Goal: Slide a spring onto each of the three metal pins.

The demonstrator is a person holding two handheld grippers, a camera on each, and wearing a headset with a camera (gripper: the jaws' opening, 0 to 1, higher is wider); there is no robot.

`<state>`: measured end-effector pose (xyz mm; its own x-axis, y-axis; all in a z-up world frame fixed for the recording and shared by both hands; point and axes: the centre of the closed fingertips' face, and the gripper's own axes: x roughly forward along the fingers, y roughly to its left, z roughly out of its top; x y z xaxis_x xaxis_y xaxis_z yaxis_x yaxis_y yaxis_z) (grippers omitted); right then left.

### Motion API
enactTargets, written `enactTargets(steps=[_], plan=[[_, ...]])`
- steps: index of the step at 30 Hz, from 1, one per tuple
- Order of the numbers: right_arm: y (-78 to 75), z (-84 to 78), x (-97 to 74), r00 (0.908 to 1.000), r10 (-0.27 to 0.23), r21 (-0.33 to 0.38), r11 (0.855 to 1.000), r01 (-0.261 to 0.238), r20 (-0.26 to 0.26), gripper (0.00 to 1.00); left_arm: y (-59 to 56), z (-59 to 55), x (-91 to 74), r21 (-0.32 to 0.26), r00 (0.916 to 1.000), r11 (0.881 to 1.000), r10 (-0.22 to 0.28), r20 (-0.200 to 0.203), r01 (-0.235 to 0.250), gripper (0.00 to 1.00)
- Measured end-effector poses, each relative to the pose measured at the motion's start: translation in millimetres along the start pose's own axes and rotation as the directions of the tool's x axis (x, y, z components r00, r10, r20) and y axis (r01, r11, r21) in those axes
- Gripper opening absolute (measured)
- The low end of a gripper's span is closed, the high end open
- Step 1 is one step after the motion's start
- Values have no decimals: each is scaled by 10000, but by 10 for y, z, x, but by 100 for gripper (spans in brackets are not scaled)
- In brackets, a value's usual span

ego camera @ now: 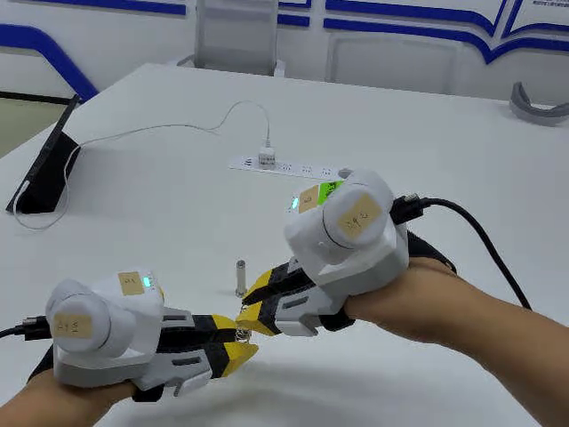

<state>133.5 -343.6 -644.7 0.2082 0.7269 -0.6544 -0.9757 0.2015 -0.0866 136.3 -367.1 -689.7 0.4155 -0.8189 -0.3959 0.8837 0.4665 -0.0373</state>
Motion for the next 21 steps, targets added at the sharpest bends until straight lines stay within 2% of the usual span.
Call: enactTargets(steps=[6, 16, 21], plan=[[-29, -33, 17, 9999, -94, 242, 9997, 95, -49, 16, 40, 67, 9, -214, 9991, 9997, 119, 398, -110, 10], [-60, 15, 24, 9997, -79, 622, 9980, 65, 221, 13, 69, 91, 3, -251, 9981, 9994, 258, 552, -244, 10], [-69, 52, 26, 9992, -108, 766, 9970, 78, 392, 12, 96, 117, -3, -55, 9972, 9993, 370, 647, -367, 10]])
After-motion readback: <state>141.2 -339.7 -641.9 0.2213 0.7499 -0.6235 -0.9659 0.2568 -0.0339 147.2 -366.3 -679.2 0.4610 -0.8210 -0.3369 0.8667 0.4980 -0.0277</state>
